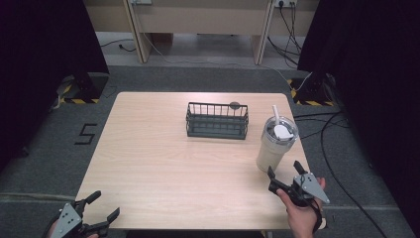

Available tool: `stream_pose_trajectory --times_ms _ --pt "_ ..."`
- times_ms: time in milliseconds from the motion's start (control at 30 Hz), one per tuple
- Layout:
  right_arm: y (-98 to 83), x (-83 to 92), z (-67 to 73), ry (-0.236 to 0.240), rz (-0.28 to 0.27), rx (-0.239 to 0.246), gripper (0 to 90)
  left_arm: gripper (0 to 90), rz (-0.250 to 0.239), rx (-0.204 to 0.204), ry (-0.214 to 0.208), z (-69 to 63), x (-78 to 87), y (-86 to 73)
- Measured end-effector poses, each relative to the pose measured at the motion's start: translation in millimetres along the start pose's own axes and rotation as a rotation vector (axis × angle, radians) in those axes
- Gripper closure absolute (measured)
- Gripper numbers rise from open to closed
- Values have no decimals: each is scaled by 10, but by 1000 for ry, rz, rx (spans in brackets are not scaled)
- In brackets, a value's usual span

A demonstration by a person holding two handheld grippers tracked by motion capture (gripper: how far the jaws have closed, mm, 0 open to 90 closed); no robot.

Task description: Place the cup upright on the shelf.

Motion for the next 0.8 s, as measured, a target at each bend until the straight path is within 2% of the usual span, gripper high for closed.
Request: stream_pose_trajectory --times_ms 633,800 --pt "20 -299 -111 -14 19 -30 95 149 -1 -1 0 4 2 -1" --pt "24 -371 -115 -5 20 -40 95 149 1 -2 0 5 3 -2"
Point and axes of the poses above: each handheld gripper's, and its own axes: x roughly backward along the jaws, y roughly out of its top, z roughly to its left, the point moved 3 cm from there along -x, roughly forward along the jaws, and after that the axes turned 14 degrees about y, right-handed, at the moved point
